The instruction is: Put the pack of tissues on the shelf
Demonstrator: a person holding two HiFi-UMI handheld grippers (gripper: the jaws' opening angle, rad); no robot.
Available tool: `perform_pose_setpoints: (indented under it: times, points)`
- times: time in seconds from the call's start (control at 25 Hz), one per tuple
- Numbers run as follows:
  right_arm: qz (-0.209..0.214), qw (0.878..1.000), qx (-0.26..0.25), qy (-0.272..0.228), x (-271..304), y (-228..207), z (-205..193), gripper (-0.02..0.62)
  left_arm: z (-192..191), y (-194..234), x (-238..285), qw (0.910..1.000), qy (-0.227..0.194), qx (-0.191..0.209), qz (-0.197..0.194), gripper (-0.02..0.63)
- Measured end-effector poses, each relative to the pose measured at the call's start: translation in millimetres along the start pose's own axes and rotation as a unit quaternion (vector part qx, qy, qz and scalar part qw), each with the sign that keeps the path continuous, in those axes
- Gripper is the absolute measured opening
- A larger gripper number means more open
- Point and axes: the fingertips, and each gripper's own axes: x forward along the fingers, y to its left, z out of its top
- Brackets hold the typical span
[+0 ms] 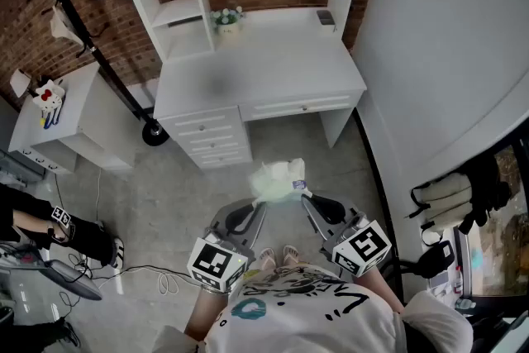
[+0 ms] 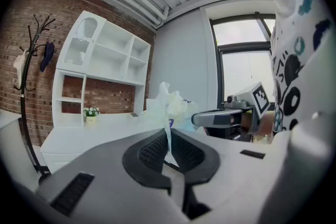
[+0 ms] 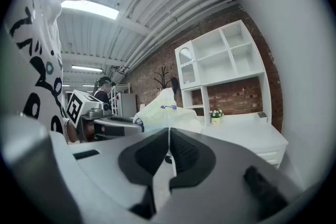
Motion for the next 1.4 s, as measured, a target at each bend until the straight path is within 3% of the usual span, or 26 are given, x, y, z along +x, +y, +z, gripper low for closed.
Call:
perform_pose_setpoints:
  times: [0.56, 0.84, 1.4]
  points:
    - [0.021, 1.0, -0.013, -0.004, 3.2, 9.6, 3.8, 0.029, 0.6, -0.9, -11.9, 0.9998, -0.001, -0.002, 0.02, 0.021]
    - [0.034, 0.999, 0.006, -0.008, 10.6, 13.0, 4.6, 0.03, 1.9, 8.8, -13.9, 0.9998, -0.001, -0.003, 0.022, 0.021]
    - [0.059, 0.998, -0.01, 0.007, 64.5, 45.0, 1.7, 0.029, -8.4, 58.3, -48.7, 0.9992, 0.001, -0.009, 0.04, 0.021]
